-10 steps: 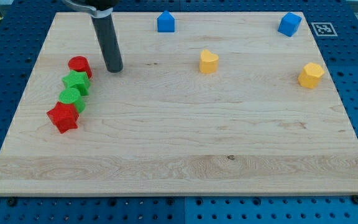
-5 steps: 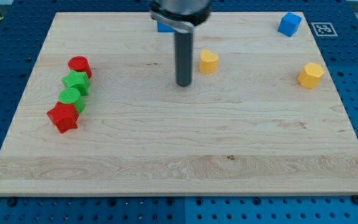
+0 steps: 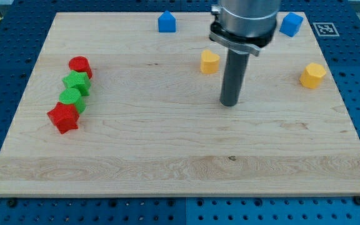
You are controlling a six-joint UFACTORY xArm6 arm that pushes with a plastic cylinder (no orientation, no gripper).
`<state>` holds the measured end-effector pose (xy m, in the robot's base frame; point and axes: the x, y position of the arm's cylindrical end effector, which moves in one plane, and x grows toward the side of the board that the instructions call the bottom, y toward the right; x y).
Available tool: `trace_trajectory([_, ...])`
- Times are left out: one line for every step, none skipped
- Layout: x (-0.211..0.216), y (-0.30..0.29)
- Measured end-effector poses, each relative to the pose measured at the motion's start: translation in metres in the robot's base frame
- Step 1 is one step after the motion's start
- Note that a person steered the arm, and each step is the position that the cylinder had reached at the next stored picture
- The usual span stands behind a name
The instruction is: Move your arm towards the yellow hexagon
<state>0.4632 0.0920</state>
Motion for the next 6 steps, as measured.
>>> trace_trajectory([0.006,0.014])
trace_trajectory([0.019,0.051])
trace_trajectory([0.030,0.083])
trace_trajectory([0.035,0.105])
trace_trajectory([0.046,0.129])
trace_trajectory([0.057,0.152])
